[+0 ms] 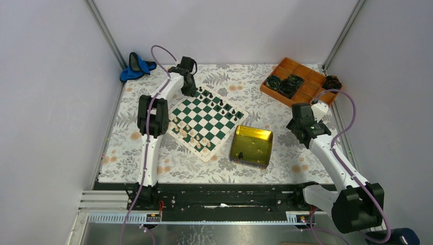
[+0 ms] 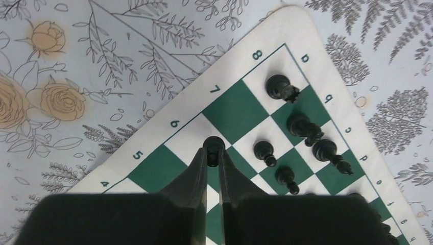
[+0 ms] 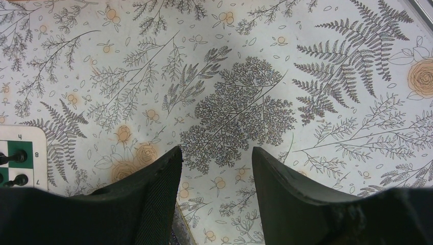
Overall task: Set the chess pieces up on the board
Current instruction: Place the chess piece on the chessboard, then pick up the chess piece from the storage box.
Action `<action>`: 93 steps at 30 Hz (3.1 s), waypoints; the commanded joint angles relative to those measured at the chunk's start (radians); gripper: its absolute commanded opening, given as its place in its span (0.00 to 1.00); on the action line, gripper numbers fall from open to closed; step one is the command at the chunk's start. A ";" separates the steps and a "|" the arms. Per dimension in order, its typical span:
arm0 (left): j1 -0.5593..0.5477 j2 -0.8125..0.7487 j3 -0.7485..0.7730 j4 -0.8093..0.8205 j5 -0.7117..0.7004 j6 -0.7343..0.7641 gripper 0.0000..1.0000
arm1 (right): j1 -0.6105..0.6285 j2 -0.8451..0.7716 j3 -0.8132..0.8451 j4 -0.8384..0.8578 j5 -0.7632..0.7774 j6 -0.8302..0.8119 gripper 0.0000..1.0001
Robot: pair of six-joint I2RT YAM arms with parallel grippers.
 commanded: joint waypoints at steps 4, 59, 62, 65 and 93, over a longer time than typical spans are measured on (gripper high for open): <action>0.002 0.013 0.029 0.097 0.026 -0.025 0.00 | -0.008 0.009 0.044 -0.008 0.013 -0.012 0.59; -0.004 -0.022 -0.014 0.128 0.042 -0.040 0.37 | -0.007 0.003 0.026 0.010 -0.004 -0.012 0.59; -0.008 -0.041 -0.029 0.140 0.044 -0.036 0.38 | -0.007 -0.005 0.020 0.014 -0.005 -0.012 0.59; -0.011 -0.057 -0.030 0.147 0.045 -0.029 0.41 | -0.008 -0.007 0.020 0.015 -0.008 -0.012 0.59; -0.115 -0.502 -0.370 0.291 -0.013 0.029 0.53 | -0.007 -0.055 0.018 -0.001 -0.005 -0.022 0.59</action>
